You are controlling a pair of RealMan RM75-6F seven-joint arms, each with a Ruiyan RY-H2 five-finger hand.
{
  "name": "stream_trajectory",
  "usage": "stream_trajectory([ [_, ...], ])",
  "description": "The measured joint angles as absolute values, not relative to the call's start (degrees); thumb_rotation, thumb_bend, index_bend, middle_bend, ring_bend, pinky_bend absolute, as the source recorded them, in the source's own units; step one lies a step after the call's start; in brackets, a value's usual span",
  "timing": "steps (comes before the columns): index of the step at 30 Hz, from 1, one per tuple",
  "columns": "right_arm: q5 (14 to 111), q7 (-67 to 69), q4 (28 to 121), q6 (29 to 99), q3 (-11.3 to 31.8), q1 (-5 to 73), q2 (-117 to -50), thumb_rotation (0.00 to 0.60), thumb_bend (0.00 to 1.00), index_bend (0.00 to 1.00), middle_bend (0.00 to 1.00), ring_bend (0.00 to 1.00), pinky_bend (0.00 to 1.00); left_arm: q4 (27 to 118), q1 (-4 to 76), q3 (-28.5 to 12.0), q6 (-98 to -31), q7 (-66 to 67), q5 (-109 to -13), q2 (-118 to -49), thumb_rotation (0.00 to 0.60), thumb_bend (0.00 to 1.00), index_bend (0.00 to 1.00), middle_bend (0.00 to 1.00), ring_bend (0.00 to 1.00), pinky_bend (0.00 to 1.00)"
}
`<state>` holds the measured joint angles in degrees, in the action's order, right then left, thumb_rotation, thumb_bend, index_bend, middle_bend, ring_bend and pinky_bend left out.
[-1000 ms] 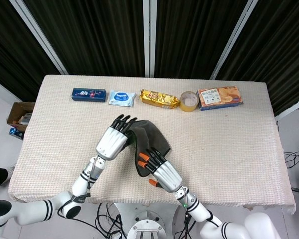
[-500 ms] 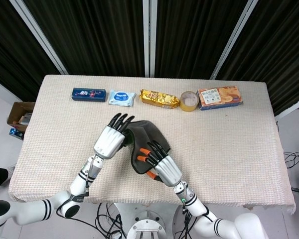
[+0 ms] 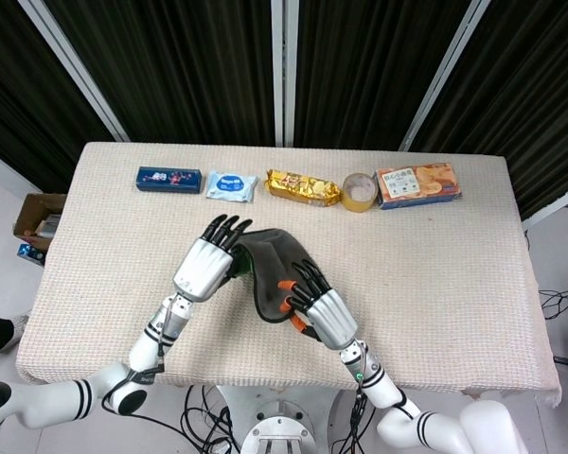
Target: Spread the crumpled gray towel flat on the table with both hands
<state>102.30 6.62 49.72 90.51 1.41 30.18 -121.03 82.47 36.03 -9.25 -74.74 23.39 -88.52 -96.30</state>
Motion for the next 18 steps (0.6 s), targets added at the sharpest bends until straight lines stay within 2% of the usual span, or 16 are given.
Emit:
stream_trajectory([
  [8,101.87,5.39,64.27,90.01,3.37,31.09,-111.0,0.6,0.56,0.79,0.33,0.05,0.0,90.08,35.27,-9.22,-74.19,20.69,-87.8,-91.41,0.6,0.64,0.63,0.14,0.11,0.16],
  [14,99.84,5.01,80.42,87.2,6.63,32.23,-97.24,0.6,0.56,0.8,0.34,0.05,0.0,98.65,35.51,-9.76,-70.71,19.12,-85.69,-84.32,0.6,0.64,0.63,0.14,0.11,0.16],
  [18,94.98,5.51,88.85,81.49,11.36,34.17,-87.52,0.6,0.56,0.8,0.34,0.05,0.0,101.89,37.1,-11.66,-66.08,18.14,-82.07,-79.47,0.6,0.64,0.63,0.14,0.11,0.15],
])
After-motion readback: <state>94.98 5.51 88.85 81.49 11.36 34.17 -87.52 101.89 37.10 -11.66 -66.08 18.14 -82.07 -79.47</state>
